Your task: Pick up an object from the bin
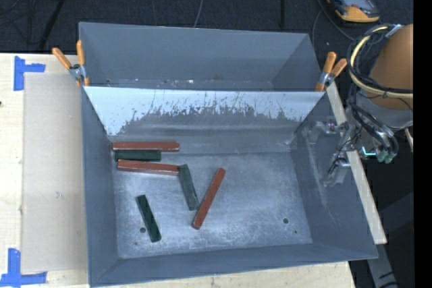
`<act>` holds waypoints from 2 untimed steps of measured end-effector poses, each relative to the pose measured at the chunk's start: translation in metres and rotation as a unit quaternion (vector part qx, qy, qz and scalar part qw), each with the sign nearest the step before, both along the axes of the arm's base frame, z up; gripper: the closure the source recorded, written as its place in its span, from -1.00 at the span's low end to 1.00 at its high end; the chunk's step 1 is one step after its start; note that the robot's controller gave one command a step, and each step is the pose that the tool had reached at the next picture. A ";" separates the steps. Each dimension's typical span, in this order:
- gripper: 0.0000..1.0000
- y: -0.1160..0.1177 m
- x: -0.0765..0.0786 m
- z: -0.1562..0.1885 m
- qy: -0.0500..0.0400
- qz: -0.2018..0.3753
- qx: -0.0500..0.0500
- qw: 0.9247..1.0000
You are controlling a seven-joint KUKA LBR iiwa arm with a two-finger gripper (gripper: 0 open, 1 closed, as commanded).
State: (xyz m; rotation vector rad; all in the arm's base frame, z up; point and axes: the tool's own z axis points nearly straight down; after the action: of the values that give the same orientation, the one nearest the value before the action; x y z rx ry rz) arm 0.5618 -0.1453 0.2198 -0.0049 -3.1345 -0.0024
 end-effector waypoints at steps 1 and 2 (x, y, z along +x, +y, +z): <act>-1.00 0.072 0.054 -0.155 0.000 -0.084 0.000 0.996; -1.00 0.098 0.061 -0.119 -0.006 -0.034 0.000 0.999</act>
Offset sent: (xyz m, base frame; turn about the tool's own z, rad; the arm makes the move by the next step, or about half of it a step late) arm 0.0550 0.0684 -0.1498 0.1710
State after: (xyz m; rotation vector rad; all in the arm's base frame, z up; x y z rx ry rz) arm 0.6227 -0.0473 0.1011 -0.1103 -3.1436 -0.0012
